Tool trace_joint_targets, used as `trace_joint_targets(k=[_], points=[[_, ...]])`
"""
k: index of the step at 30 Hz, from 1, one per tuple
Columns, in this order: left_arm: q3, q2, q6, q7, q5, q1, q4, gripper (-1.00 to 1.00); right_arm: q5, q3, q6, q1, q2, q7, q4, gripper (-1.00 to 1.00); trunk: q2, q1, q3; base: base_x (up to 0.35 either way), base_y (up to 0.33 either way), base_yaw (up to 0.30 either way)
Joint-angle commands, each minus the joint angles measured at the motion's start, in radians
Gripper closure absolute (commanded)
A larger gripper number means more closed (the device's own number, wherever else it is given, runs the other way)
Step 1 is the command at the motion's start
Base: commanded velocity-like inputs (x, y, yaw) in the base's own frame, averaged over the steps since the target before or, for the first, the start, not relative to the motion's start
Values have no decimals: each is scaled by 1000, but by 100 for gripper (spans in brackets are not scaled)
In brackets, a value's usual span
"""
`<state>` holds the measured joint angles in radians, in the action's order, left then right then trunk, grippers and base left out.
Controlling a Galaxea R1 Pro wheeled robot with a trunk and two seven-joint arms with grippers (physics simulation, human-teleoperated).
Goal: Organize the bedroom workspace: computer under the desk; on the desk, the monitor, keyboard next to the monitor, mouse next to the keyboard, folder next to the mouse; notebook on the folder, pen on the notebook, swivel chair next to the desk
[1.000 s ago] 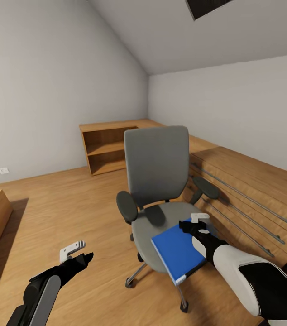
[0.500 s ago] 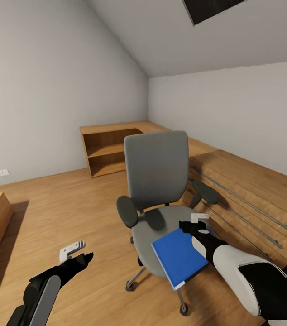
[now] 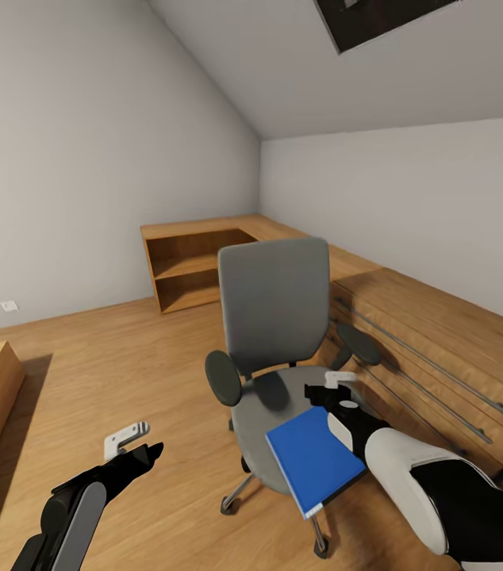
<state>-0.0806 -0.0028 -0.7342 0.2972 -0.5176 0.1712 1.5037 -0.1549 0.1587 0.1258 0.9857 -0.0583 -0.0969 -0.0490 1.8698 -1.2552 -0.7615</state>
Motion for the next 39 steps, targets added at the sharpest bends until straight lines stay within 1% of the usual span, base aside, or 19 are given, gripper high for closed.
trace_joint_targets(k=[1,6,10,12,17,19,22,23,25,26,28,29,32,34,35,36,37,38,39], points=[[-1,0,-4,8,-10,1,1,-100,-11,8,2,1,-4,-1,1,-100,-7,4,2,0,0,0],[-1,0,-4,8,-10,1,1,-100,-11,8,-3,2,-13,2,-1,-100,-42,23,18,0,0,0],[-1,0,-4,8,-10,1,1,-100,-12,5,-14,2,-11,13,-7,-100,-70,39,30,0,0,0],[-1,0,-4,8,-10,1,1,-100,-13,3,-38,2,-9,28,-29,-100,-84,46,37,0,0,0],[-1,1,-4,8,-10,1,1,-100,-32,-1,-144,-8,-1,53,-120,-100,-119,65,52,0,0,0],[-1,1,-4,8,-10,1,1,-100,-47,-2,-206,-53,18,57,-227,-100,-133,73,59,0,0,0],[-1,1,-4,8,-10,1,1,-100,-58,-2,-271,-123,43,58,-378,-100,-154,85,68,0,0,0],[-1,1,-4,8,-10,1,1,-100,-65,-2,-329,-192,60,56,-518,-100,-161,88,71,0,0,0],[-1,1,-4,8,-10,1,1,-100,-71,-2,-392,-276,74,52,-685,-100,-175,96,77,0,0,0],[-1,1,-4,8,-10,1,2,-100,-75,-6,-450,-368,85,39,-860,-100,-175,96,77,0,0,0],[-1,1,-4,8,-10,1,1,-100,-78,-15,-493,-454,91,14,-1013,-100,-175,96,77,0,0,0],[-1,0,-4,8,-11,1,1,-100,-81,-26,-524,-526,95,-21,-1137,-100,-175,96,77,0,0,0],[-1,0,-4,8,-11,1,1,-100,-88,-38,-560,-611,97,-84,-1295,-100,-175,96,77,0,0,0],[-1,0,-4,8,-11,1,1,-100,-110,-42,-575,-640,97,-108,-1351,-100,-175,96,77,0,0,0],[-1,0,-4,8,-11,1,1,-100,-139,-44,-580,-651,97,-117,-1372,-100,-175,96,77,0,0,0],[-1,0,-4,8,-12,1,1,-100,-180,-46,-583,-658,98,-124,-1385,-100,-175,96,77,0,0,0],[-1,0,-4,8,-12,1,1,-100,-203,-47,-584,-661,98,-126,-1389,-100,-175,96,77,0,0,0],[-1,0,-4,8,-12,1,1,-100,-250,-48,-584,-665,99,-130,-1396,-100,-175,96,77,0,0,0],[-1,0,-4,7,-13,1,0,-100,-274,-49,-584,-666,100,-131,-1399,-100,-175,96,77,0,0,0]])
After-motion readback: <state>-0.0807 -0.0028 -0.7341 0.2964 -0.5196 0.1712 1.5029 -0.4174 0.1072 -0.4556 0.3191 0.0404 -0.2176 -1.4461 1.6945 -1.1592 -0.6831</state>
